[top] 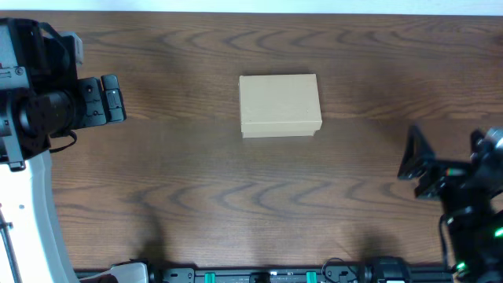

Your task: Pack container

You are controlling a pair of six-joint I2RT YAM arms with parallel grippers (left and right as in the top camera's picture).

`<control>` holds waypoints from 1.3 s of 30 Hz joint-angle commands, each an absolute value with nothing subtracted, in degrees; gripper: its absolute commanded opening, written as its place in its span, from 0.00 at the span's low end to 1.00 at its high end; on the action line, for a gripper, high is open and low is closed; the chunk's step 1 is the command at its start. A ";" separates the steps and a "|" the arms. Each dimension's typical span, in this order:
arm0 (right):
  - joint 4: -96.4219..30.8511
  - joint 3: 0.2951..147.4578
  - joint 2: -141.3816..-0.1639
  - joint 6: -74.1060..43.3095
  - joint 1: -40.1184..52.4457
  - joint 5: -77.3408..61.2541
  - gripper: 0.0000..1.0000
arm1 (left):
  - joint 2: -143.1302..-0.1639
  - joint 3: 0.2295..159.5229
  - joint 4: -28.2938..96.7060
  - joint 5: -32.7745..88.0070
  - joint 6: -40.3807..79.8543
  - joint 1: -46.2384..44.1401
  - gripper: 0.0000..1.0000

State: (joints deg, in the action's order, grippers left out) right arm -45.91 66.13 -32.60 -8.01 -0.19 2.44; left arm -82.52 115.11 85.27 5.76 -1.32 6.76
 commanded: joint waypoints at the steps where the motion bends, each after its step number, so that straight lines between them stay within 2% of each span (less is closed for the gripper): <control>1: -44.47 58.57 -26.98 -7.20 -1.19 3.25 0.99 | -82.65 115.33 85.47 5.52 -1.28 7.09 0.95; 12: -36.86 32.38 -12.12 -7.20 -1.21 3.22 0.99 | -82.65 115.33 85.47 5.52 -1.28 7.09 0.95; 19: -25.93 19.70 -7.73 -7.20 -1.21 3.22 0.99 | -82.65 115.33 85.47 5.52 -1.28 7.09 0.95; 26: -18.61 11.20 -3.07 -7.20 -1.21 3.22 0.99 | -82.65 115.33 85.47 5.52 -1.28 7.09 0.95; 39: -19.07 6.70 -0.32 -7.22 -1.21 3.14 0.99 | -82.65 115.33 85.47 5.52 -1.28 7.09 0.95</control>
